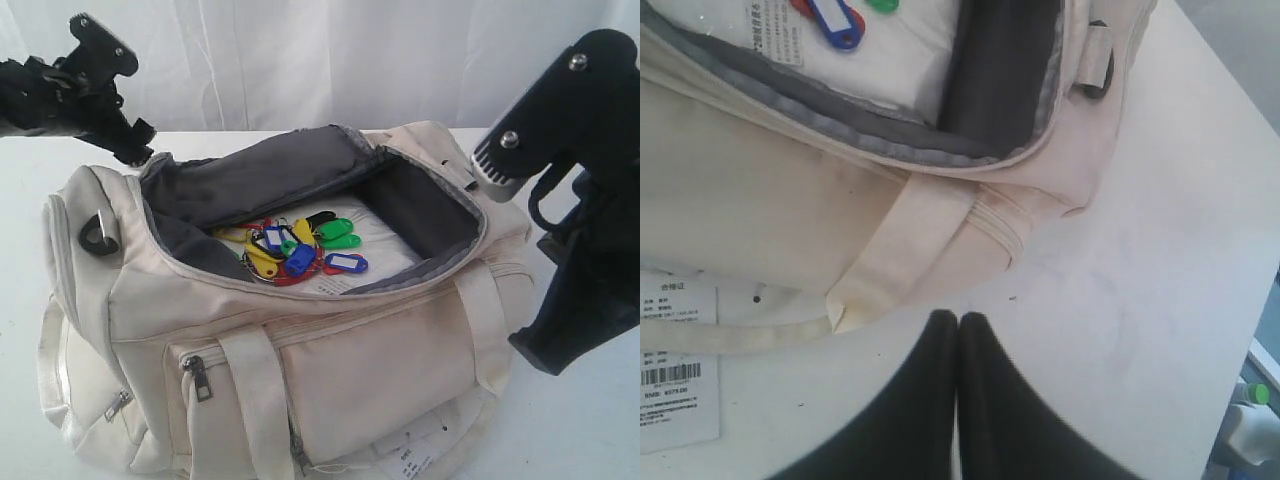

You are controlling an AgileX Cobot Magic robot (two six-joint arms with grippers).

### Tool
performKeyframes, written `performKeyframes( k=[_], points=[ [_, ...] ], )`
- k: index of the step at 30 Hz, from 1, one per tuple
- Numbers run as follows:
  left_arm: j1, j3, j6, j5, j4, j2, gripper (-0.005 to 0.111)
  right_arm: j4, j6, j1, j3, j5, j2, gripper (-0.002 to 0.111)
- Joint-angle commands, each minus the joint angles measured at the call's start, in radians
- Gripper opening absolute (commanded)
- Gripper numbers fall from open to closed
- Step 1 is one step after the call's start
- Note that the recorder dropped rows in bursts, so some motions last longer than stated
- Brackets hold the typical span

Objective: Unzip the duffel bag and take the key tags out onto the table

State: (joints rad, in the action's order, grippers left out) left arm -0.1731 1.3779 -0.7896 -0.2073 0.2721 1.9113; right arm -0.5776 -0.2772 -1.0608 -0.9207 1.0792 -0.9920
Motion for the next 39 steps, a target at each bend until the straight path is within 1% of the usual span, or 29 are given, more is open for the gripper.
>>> performKeyframes(
  k=[1,2,3,4,5,6,7,8,9,10,11,12,13,14,17,19,21,24,26,28,31,33,36,39],
  points=[
    [0.002,0.007,0.005,0.136,0.020,-0.129,0.093,-0.009,0.004,0.004,0.005,-0.013,0.006,0.000],
    [0.002,0.007,0.005,0.191,0.024,-0.161,0.093,-0.005,0.002,0.004,0.005,-0.011,0.006,0.000],
    [0.002,0.007,0.008,0.302,0.032,-0.224,0.093,0.002,0.000,0.004,0.005,-0.005,0.006,0.000],
    [0.002,0.007,0.008,0.370,0.032,-0.260,0.092,0.004,0.000,0.004,0.005,-0.002,0.006,0.000],
    [0.002,0.007,0.043,0.507,0.028,-0.332,0.090,0.009,0.000,0.004,0.005,0.011,0.006,0.000],
    [0.002,0.007,0.129,0.646,-0.002,-0.398,0.084,0.017,0.000,0.004,0.005,0.022,0.006,0.000],
    [0.002,0.007,0.192,0.714,-0.037,-0.433,0.079,0.034,0.000,0.004,0.005,0.027,0.006,0.000],
    [0.002,0.007,0.326,0.842,-0.127,-0.495,0.066,0.058,0.000,0.004,0.005,0.041,0.006,0.000],
    [0.002,0.007,0.380,0.914,-0.178,-0.526,0.057,0.074,0.000,0.004,0.005,0.045,0.006,0.000],
    [0.002,0.007,0.451,1.048,-0.261,-0.577,0.040,0.104,0.000,0.004,0.005,0.059,0.006,0.000],
    [0.002,0.007,0.467,1.120,-0.296,-0.602,0.029,0.119,0.000,0.004,0.005,0.061,0.006,0.000],
    [0.002,-0.004,0.484,1.200,-0.311,-0.659,0.010,0.122,0.000,0.004,0.005,0.061,0.006,0.000],
    [0.002,-0.020,0.488,1.205,-0.311,-0.693,0.000,0.123,0.000,0.004,0.005,0.057,0.006,0.000],
    [0.002,-0.068,0.488,1.203,-0.306,-0.763,0.000,0.123,-0.003,0.004,0.005,0.052,0.006,0.000],
    [0.002,-0.147,0.488,1.203,-0.299,-0.879,0.000,0.119,-0.013,0.004,0.005,0.029,0.006,0.000],
    [0.002,-0.206,0.493,1.174,-0.278,-0.964,0.000,0.112,-0.013,0.004,0.005,-0.004,0.006,0.000],
    [0.000,-0.276,0.503,1.118,-0.228,-1.043,0.000,0.110,-0.015,0.004,0.005,-0.039,0.006,0.000],
    [-0.004,-0.381,0.460,1.026,-0.086,-1.149,0.000,0.083,-0.053,0.004,0.005,-0.107,0.002,0.000],
    [-0.023,-0.466,0.376,0.931,-0.014,-1.202,0.000,0.026,-0.096,0.004,0.005,-0.145,-0.011,0.000],
    [-0.050,-0.545,0.305,0.835,0.011,-1.233,0.000,-0.056,-0.114,0.004,0.005,-0.178,-0.029,0.000],
    [-0.106,-0.673,0.278,0.656,0.011,-1.240,0.000,-0.211,-0.157,0.004,0.005,-0.205,-0.067,0.000],
    [-0.152,-0.755,0.278,0.508,0.011,-1.240,0.000,-0.288,-0.176,0.004,0.005,-0.223,-0.094,0.000],
    [-0.213,-0.853,0.278,0.314,0.011,-1.240,0.000,-0.323,-0.198,0.004,0.005,-0.248,-0.131,0.000],
    [-0.268,-0.906,0.278,0.157,0.007,-1.240,0.000,-0.313,-0.218,0.004,0.005,-0.272,-0.170,0.000]
  ],
)
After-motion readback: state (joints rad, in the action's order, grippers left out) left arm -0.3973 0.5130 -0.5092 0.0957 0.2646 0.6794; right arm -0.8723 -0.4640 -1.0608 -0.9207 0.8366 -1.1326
